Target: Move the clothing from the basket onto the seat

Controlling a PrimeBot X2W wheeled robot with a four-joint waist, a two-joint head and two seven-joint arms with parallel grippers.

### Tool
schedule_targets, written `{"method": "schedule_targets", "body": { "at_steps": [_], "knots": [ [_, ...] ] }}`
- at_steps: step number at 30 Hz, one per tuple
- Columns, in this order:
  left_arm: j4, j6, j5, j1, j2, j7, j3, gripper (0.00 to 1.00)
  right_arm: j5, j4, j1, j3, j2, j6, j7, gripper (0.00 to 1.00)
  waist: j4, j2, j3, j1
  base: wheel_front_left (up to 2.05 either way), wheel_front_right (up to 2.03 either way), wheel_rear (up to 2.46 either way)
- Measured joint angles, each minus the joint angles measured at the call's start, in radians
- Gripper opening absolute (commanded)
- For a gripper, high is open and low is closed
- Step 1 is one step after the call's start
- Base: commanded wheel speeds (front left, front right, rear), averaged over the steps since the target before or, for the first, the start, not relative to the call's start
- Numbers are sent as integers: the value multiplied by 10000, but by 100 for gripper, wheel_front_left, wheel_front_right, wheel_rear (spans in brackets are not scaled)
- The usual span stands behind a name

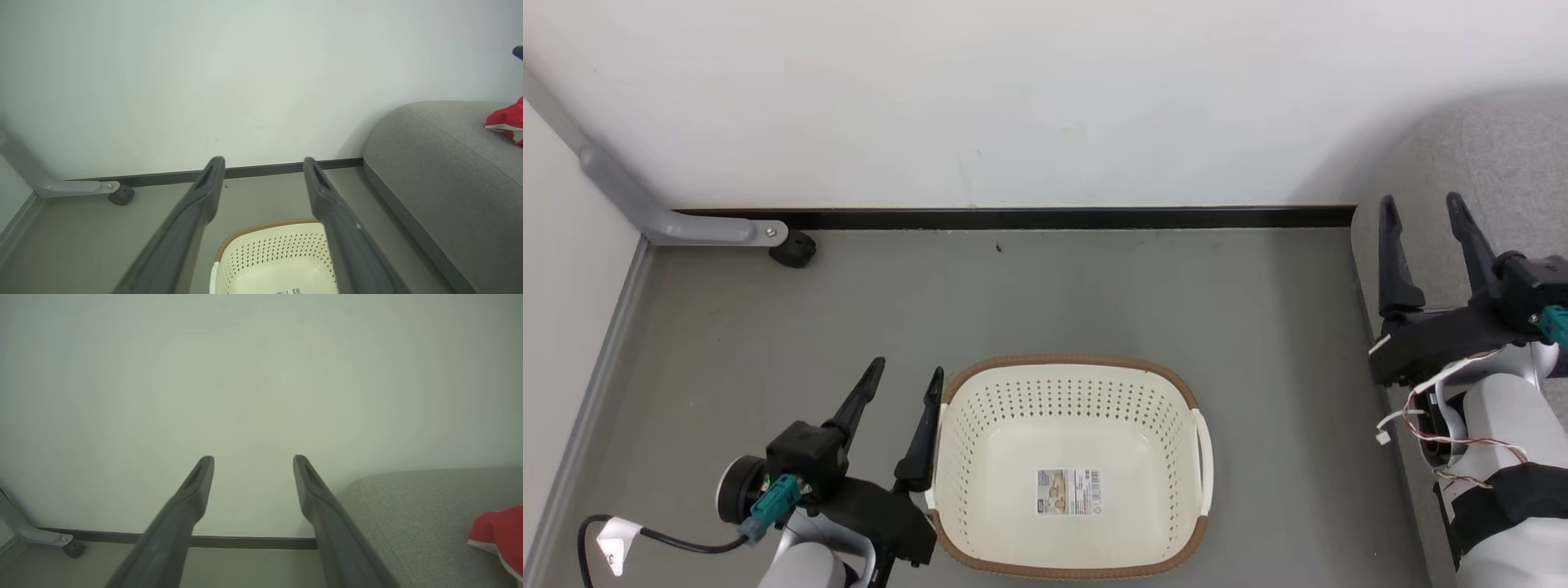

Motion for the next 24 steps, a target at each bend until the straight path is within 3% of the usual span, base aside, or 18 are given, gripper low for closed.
{"method": "schedule_targets", "body": {
  "at_steps": [24],
  "knots": [
    [646,736,67,1053,-42,6,1542,100,1235,-130,1677,1501,173,42,0,100,180,1,-1264,1,0,0,0]
  ]
}}
